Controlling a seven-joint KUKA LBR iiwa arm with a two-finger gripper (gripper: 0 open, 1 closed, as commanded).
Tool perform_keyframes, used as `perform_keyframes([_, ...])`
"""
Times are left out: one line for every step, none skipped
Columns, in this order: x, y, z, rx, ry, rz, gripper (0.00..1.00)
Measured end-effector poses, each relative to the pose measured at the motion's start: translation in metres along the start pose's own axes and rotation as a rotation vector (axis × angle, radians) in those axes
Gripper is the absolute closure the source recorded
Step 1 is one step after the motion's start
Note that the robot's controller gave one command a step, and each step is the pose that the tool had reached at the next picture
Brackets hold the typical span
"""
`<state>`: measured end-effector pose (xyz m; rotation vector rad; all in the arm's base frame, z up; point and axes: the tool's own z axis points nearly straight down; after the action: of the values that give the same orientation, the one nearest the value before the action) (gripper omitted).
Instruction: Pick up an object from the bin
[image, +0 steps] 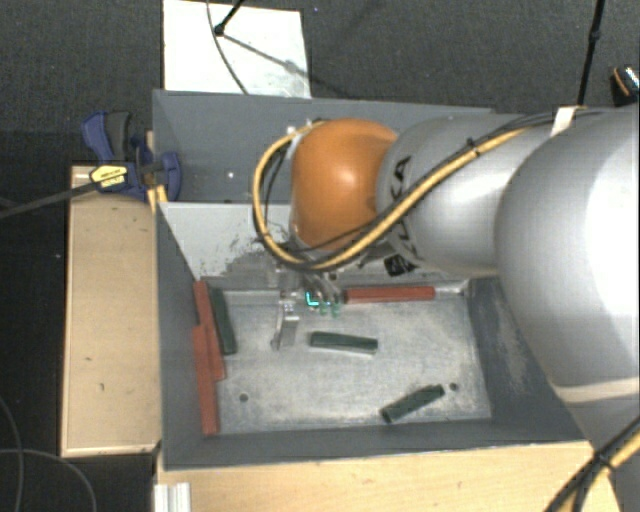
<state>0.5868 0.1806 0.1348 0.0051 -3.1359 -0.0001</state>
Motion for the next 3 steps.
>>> perform_keyframes([0.005, -0.093, 0.068, 0.004, -0.001, 0.059, 0.00])
perform_keyframes([0.001, -0.127, 0.032, 0.000, -0.012, 0.094, 0.00])
perform_keyframes([0.014, -0.108, 0.034, -0.002, -0.005, 0.156, 0.00])
